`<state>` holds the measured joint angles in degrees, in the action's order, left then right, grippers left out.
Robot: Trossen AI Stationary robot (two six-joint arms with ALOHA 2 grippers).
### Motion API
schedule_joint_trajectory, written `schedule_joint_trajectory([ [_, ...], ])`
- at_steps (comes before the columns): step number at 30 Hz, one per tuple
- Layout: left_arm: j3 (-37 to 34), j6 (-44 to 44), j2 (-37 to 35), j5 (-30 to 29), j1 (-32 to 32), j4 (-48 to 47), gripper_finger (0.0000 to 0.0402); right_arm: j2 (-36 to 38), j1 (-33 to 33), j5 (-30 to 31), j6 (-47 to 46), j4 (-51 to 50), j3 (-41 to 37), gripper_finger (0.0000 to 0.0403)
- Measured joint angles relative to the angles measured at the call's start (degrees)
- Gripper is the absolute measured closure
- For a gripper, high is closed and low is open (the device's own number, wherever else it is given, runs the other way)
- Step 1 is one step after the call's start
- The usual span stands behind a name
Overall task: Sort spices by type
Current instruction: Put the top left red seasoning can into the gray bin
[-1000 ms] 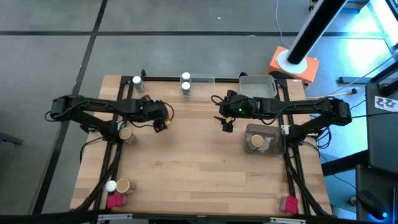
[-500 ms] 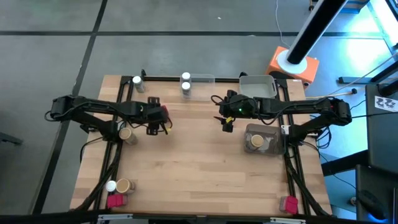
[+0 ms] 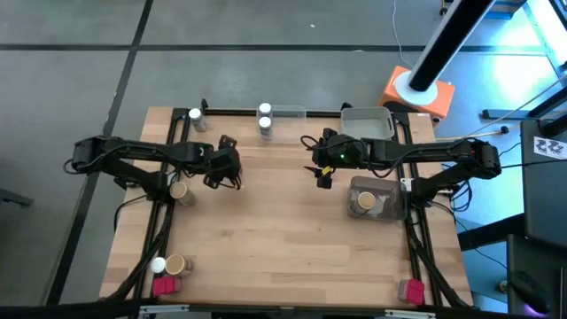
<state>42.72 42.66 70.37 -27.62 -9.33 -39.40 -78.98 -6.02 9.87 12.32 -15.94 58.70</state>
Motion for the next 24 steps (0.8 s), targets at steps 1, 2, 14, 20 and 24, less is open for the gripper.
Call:
schedule_joint_trajectory([
  [1, 0.0, 0.71, 0.0, 0.0, -0.44, 0.06, 0.0123, 0.0, -0.02, 0.0, 0.0, 0.02, -0.02, 0.0128],
  [2, 0.0, 1.42, 0.0, 0.02, -0.85, 0.08, 0.0123, 0.0, 0.0, 0.0, 0.0, 0.01, -0.02, 0.0128],
  [14, -1.18, 3.85, 0.24, 5.7, -5.74, 5.73, 0.0123, 0.0, -0.01, -0.19, 0.0, 1.51, -0.02, 0.0128],
  [20, -1.18, 1.19, 0.35, 8.0, -8.14, 7.81, 0.0123, 0.0, 0.0, -0.2, 0.0, 1.86, -0.02, 0.0128],
  [24, -1.18, -2.24, 0.35, 11.57, -10.2, 9.4, 0.0123, 0.0, -0.02, -0.2, 0.0, 2.47, -0.02, 0.0128],
])
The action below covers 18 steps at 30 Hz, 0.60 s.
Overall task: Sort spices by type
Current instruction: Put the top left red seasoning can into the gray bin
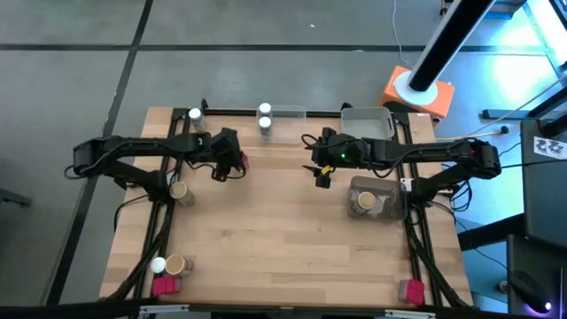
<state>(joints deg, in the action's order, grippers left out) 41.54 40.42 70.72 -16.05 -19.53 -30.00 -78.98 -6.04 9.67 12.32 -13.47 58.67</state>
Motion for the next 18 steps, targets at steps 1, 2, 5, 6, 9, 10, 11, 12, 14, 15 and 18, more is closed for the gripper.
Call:
schedule_joint_trajectory([
  [1, 0.0, -1.29, 0.0, 0.49, -0.57, 0.06, 0.0123, 0.0, 0.01, -0.03, 0.0, -0.01, 0.01, 0.0128],
  [2, 0.0, -2.69, 0.0, 0.78, -1.13, 0.06, 0.0123, 0.0, 0.01, -0.22, 0.0, 0.0, 0.01, 0.0128],
  [5, 0.0, -6.43, 0.28, 2.31, -2.94, 0.18, 0.0123, 0.0, 0.02, -0.23, 0.0, 0.0, 0.01, 0.0128],
  [6, 0.0, -7.22, 0.59, 3.0, -3.55, 0.24, 0.0123, 0.0, 0.02, -0.24, 0.0, 0.0, 0.0, 0.0128],
  [9, 0.0, -8.03, 2.42, 3.94, -4.83, 0.67, 0.0123, 0.0, 0.02, -0.24, 0.0, 0.0, 0.0, 0.0128],
  [10, 0.0, -8.06, 3.13, 4.05, -5.09, 1.09, 0.0123, 0.0, 0.02, -0.24, 0.0, -0.02, 0.0, 0.0128],
  [11, 0.0, -8.1, 3.87, 4.1, -5.33, 1.54, 0.0123, 0.0, 0.0, -0.24, 0.0, 0.0, 0.0, 0.0128],
  [12, 0.0, -8.53, 4.59, 4.11, -5.52, 2.13, 0.0123, 0.0, -0.01, -0.24, 0.0, -0.02, 0.0, 0.0128],
  [14, 0.0, -10.1, 5.93, 4.15, -5.73, 4.06, 0.0123, 0.0, 0.01, -0.24, 0.0, -0.02, 0.0, 0.0128],
  [15, 0.0, -10.56, 6.47, 4.14, -5.75, 4.4, 0.0123, 0.0, 0.01, -0.24, 0.0, -0.01, 0.0, 0.0128],
  [18, 0.0, -10.93, 8.01, 4.15, -5.77, 4.05, 0.0123, 0.0, 0.0, -0.24, 0.0, 0.0, 0.0, 0.0128],
])
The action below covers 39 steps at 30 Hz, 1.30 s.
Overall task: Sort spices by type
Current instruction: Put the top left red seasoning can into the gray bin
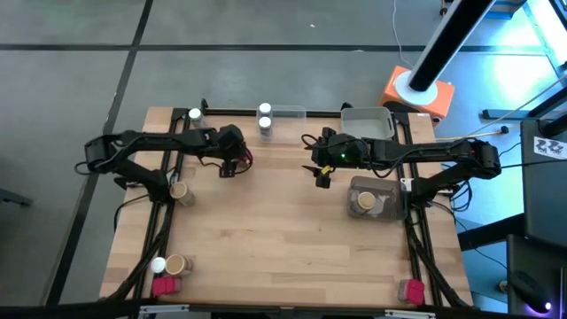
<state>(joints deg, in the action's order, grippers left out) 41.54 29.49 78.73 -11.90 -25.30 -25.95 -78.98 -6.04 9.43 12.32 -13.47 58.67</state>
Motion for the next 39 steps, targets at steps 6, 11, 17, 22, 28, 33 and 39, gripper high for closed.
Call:
schedule_joint_trajectory([
  [6, 0.0, -2.25, 1.98, 3.06, 0.02, 0.05, 0.0123, 0.0, 0.01, -0.02, 0.0, 0.0, 0.0, 0.0128],
  [11, 0.0, -4.6, 2.48, 5.45, 0.13, 0.39, 0.0136, 0.0, 0.02, -0.02, 0.0, 0.0, 0.0, 0.0128],
  [17, 0.0, -7.17, 2.48, 6.19, 0.13, 1.15, 0.02, 0.0, 0.02, -0.04, 0.0, 0.0, 0.0, 0.0128],
  [22, 0.0, -8.37, 2.48, 6.17, 0.13, 1.18, 0.0211, 0.0, 0.01, -0.04, 0.0, 0.0, 0.0, 0.0128],
  [28, 0.0, -10.21, 2.48, 6.05, 0.55, 1.15, 0.0211, 0.0, 0.0, -0.04, 0.0, 0.0, 0.0, 0.0128],
  [33, 0.0, -13.84, 2.48, 5.99, 2.23, 1.21, 0.0209, 0.0, 0.0, -0.04, 0.0, 0.0, 0.0, 0.0128],
  [39, 0.0, -19.66, 2.48, 6.06, 4.28, 1.58, 0.021, 0.0, 0.02, -0.05, 0.0, -0.04, 0.0, 0.0128],
])
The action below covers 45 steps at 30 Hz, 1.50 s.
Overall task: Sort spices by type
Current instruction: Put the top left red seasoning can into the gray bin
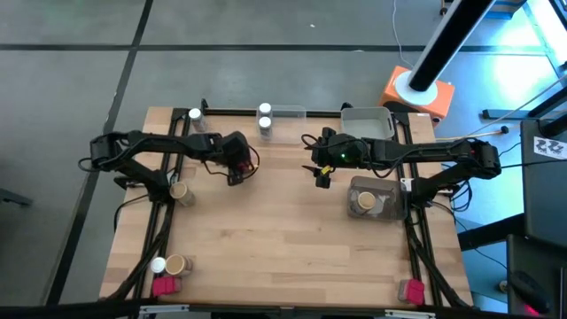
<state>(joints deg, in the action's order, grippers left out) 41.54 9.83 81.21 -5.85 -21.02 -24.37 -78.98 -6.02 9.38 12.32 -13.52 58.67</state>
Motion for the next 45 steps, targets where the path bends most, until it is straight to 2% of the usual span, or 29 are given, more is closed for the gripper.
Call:
schedule_joint_trajectory([
  [10, 0.0, -3.81, 0.0, -0.04, 4.58, 6.38, 0.0207, -0.02, 0.0, -0.07, -1.8, 0.72, 0.0, 0.0128],
  [13, 0.0, -4.56, 0.0, -0.02, 6.14, 8.69, 0.0211, -0.02, 0.0, -1.87, -1.68, 0.81, -0.27, 0.0128],
  [18, 0.0, -4.92, 0.0, -0.02, 8.7, 11.72, 0.021, -0.02, 0.0, -6.4, -2.83, 3.67, -4.8, 0.0128],
  [22, 0.0, -4.92, 0.0, -0.02, 10.34, 15.83, 0.0207, -0.04, 0.0, -7.32, -4.03, 4.46, -8.24, 0.0128],
  [31, 0.0, -4.8, 2.23, -0.07, 12.37, 23.75, 0.0209, -0.04, 0.0, -7.42, -6.49, 14.12, -13.85, 0.0128],
  [34, 0.0, -4.63, 2.9, -1.7, 12.57, 26.22, 0.0207, -0.04, 0.0, -7.42, -6.43, 17.85, -14.62, 0.0128],
  [45, 6.2, -1.79, 11.41, -2.23, 12.55, 25.55, 0.0207, -1.33, -0.02, -6.7, -5.84, 20.07, -14.69, 0.0128],
])
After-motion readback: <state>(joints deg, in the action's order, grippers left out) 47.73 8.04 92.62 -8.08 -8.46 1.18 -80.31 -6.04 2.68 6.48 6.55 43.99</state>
